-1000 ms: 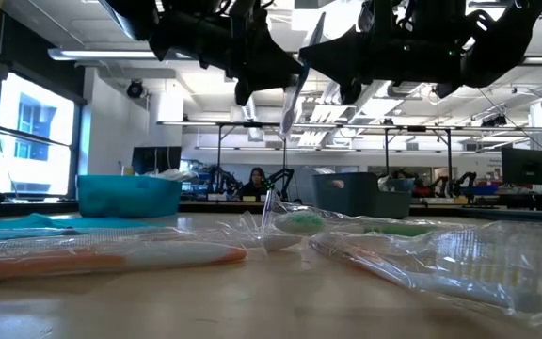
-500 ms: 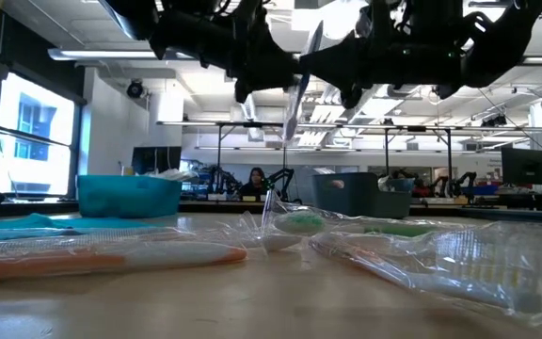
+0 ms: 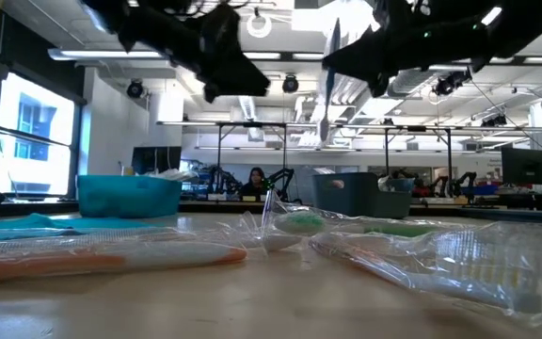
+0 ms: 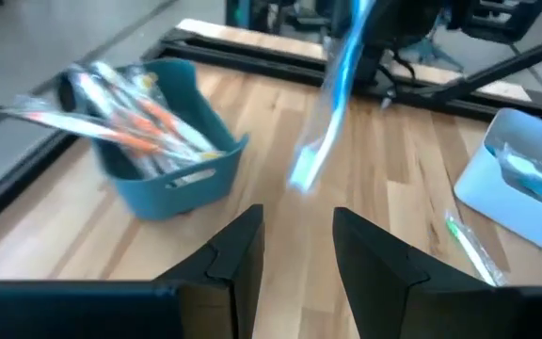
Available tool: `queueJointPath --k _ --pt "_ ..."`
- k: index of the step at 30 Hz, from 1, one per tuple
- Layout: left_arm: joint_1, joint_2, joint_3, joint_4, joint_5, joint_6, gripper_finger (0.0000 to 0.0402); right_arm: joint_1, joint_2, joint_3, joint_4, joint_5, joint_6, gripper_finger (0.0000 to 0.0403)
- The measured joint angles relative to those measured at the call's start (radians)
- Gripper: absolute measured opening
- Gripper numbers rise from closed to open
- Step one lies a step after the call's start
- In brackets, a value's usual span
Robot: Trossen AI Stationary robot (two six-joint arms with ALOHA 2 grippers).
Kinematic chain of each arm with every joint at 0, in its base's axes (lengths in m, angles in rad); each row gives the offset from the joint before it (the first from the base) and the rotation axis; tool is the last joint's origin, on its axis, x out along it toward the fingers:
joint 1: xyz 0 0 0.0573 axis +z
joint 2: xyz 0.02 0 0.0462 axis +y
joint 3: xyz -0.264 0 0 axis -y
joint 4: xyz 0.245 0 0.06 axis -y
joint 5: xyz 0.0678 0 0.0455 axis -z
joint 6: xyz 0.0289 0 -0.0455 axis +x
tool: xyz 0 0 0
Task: Pick & Place Toothbrushes
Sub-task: Put the blue toothbrush into the light gray bin
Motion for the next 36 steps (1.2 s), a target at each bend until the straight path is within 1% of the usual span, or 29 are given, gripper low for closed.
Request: queueJointPath --k 3,6,9,11,14,19,22,25,29,33,36 --pt "0.0 -0.112 -0.099 0.012 -0.031 -0.011 0.0127 0.028 -0.074 0.0 -0.066 0.037 0.0 0.0022" --pt "0.0 -0.238 -0.205 0.032 -0.032 -0.018 0.0127 0.063 -0.13 0.0 -0.106 0.089 -0.015 0.0021" --pt "0.0 -0.376 -0.306 0.056 -0.031 -0.02 0.0127 0.101 -0.147 0.001 -0.125 0.146 -0.016 0.0021" --pt "0.0 -0.465 -0.356 0.049 -0.031 -0.032 0.0127 0.125 -0.149 0.0 -0.136 0.181 0.021 0.0021" --pt "0.0 -0.592 -0.42 -0.003 -0.031 -0.033 0.0127 0.159 -0.149 0.0 -0.147 0.203 0.098 0.0021" --pt "0.0 -0.756 -0.476 -0.082 -0.03 -0.073 0.0127 0.217 -0.182 0.0 -0.193 0.216 0.302 0.0021" --pt "0.0 -0.818 -0.486 -0.134 -0.029 -0.089 0.0127 0.258 -0.229 0.002 -0.254 0.217 0.449 0.0021" --pt "0.0 -0.847 -0.486 -0.181 -0.028 -0.09 0.0127 0.302 -0.281 0.002 -0.342 0.239 0.628 0.0021" --pt "0.0 -0.848 -0.487 -0.19 -0.028 -0.089 0.0127 0.369 -0.354 0.002 -0.481 0.232 0.901 0.0021" --pt "0.0 -0.848 -0.486 -0.188 -0.028 -0.091 0.0127 0.45 -0.405 0.002 -0.587 0.174 1.119 0.0021" --pt "0.0 -0.848 -0.486 -0.186 -0.028 -0.111 0.0127 0.526 -0.414 0.002 -0.681 0.186 1.264 0.0021"
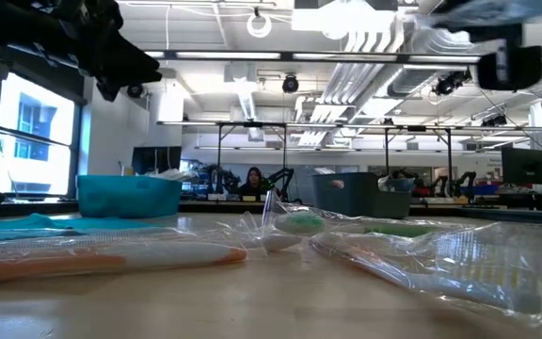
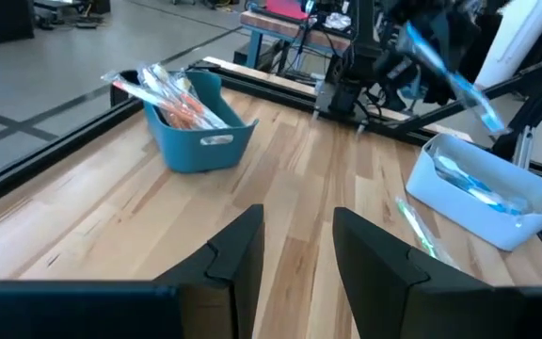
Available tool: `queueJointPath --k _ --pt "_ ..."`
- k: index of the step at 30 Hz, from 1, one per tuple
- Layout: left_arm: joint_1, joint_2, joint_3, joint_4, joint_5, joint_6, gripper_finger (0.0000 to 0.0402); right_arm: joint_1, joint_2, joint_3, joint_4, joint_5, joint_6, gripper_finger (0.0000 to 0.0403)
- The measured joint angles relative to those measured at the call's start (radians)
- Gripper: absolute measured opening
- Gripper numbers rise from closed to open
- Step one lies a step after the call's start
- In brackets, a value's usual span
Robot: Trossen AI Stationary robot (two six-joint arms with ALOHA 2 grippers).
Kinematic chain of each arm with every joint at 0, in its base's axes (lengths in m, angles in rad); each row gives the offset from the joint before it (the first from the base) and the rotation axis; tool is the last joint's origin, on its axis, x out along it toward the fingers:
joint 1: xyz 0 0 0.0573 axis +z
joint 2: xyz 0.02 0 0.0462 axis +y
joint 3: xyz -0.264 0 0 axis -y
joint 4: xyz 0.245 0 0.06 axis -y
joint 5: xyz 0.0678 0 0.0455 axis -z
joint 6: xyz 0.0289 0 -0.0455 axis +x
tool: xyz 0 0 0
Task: Pick & Place Toothbrushes
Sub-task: Put the blue toothbrush into the light gray bin
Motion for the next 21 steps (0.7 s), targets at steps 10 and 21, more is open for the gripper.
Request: queueJointPath --k 10,21 --pt "0.0 0.0 0.0 -0.005 0.009 -0.005 0.0127 0.234 0.03 -0.001 -0.201 0.035 0.47 0.0021" --pt "0.0 0.001 0.0 -0.06 0.008 -0.055 0.0127 0.419 0.305 0.221 -0.406 0.215 0.558 0.0021"
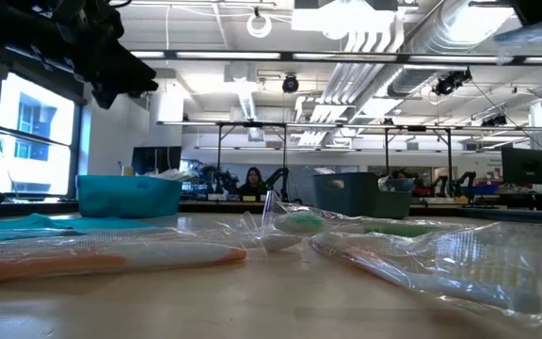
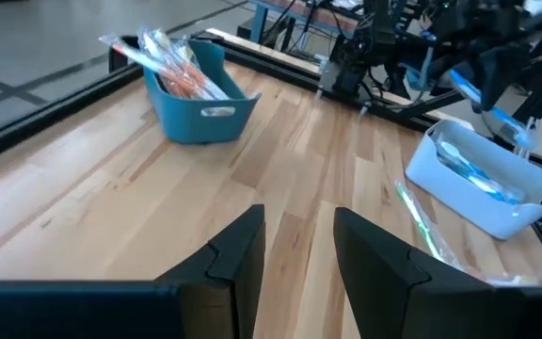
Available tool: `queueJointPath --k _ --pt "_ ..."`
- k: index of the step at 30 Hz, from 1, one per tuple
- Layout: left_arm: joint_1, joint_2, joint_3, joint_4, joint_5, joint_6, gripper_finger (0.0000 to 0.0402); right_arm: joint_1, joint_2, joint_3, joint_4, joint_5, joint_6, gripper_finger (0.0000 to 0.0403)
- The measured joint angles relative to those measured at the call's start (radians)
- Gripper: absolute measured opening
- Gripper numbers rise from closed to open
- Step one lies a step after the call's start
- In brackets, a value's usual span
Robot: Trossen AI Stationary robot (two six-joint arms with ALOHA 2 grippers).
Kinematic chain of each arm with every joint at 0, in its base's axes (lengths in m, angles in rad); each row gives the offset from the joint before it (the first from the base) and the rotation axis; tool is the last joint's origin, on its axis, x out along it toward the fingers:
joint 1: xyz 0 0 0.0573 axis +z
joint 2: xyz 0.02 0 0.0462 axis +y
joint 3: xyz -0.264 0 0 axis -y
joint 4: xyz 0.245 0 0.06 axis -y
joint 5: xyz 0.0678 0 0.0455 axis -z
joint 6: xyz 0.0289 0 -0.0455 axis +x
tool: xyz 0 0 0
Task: Pick & Place Toothbrushes
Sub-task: Put the blue toothbrush into the light gray bin, then put the green toothbrush into the blue bin
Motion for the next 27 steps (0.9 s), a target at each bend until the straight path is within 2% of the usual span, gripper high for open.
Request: queueJointPath --k 6,11,14,17,23,27 --pt "0.0 0.0 0.0 -0.042 0.0 -0.051 0.0127 0.065 0.15 0.127 -0.211 -0.001 0.074 0.0021" --pt "0.0 0.0 0.0 -0.066 0.0 -0.077 0.0127 0.081 0.233 0.128 -0.205 -0.015 0.127 0.0021" --pt "0.0 0.0 0.0 -0.07 0.0 -0.078 0.0127 0.08 0.259 0.128 -0.179 -0.069 0.128 0.0023" --pt "0.0 0.0 0.0 -0.07 0.0 -0.078 0.0127 0.08 0.265 0.128 -0.177 -0.134 0.123 0.0045" --pt "0.0 0.0 0.0 -0.07 0.007 -0.078 0.0127 0.08 0.267 0.128 -0.177 -0.105 0.117 0.0108" --pt "0.0 0.0 0.0 -0.07 0.008 -0.078 0.0127 0.08 0.256 0.128 -0.177 -0.148 0.067 0.0133"
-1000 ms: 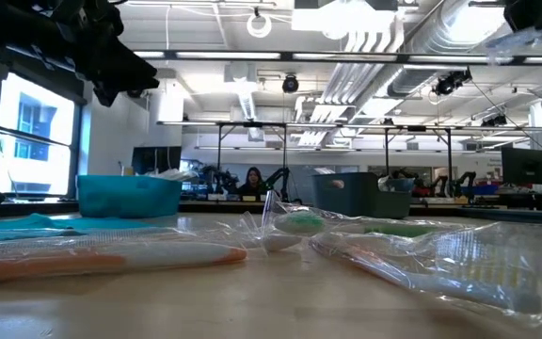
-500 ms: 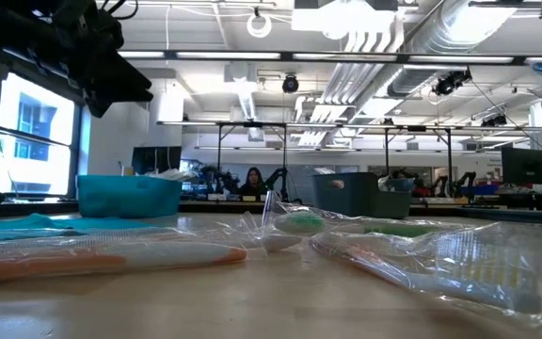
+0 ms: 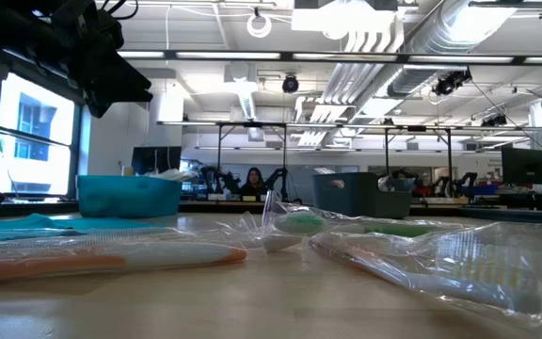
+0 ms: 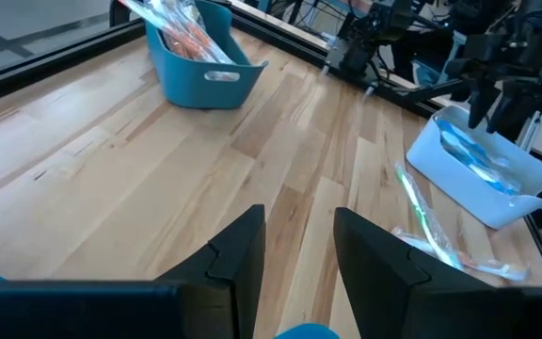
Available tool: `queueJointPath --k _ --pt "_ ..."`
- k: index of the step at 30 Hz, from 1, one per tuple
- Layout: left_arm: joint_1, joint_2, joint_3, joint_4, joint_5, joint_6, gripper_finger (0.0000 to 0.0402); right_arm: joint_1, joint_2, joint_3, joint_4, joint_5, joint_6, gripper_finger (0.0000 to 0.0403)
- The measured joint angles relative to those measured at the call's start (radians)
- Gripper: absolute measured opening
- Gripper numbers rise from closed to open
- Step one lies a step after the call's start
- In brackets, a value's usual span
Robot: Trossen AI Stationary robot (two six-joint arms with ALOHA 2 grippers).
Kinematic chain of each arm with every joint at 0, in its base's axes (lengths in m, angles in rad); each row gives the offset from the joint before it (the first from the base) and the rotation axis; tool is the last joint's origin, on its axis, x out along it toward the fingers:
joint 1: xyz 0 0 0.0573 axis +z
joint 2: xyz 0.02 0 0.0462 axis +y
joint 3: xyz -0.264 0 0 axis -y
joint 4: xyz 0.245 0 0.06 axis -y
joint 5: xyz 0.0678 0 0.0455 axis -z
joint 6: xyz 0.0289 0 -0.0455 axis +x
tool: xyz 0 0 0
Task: Pick & Place Toothbrushes
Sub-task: Put the green toothbrush into the blue bin
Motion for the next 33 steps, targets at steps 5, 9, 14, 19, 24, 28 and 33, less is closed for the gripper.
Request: queueJointPath --k 5,9,14,19,24,28,33 --pt "0.0 0.0 0.0 0.0 0.0 0.0 0.0127 0.0 -0.052 0.0 -0.002 -0.041 -0.053 0.0131" --pt "0.0 0.0 0.0 0.002 0.001 0.0 0.0127 0.0 -0.122 0.0 -0.002 -0.038 -0.108 0.0114" --pt "0.0 0.0 0.001 0.009 0.002 0.001 0.0127 0.0 -0.211 0.0 -0.003 0.024 -0.189 0.0088" --pt "0.0 0.0 0.001 0.009 -0.005 0.001 0.0127 -0.004 -0.285 -0.001 -0.003 0.194 -0.364 0.0066" --pt "0.0 0.0 0.001 0.009 -0.006 0.026 0.0127 -0.066 -0.329 -0.001 -0.003 0.279 -0.573 0.0052" --pt "0.0 0.0 0.001 0.009 -0.008 0.037 0.0127 -0.137 -0.353 -0.001 0.006 0.275 -0.738 0.0043" --pt "0.0 0.0 0.001 0.016 -0.009 0.083 0.0127 -0.245 -0.369 -0.002 0.061 0.249 -0.976 0.0031"
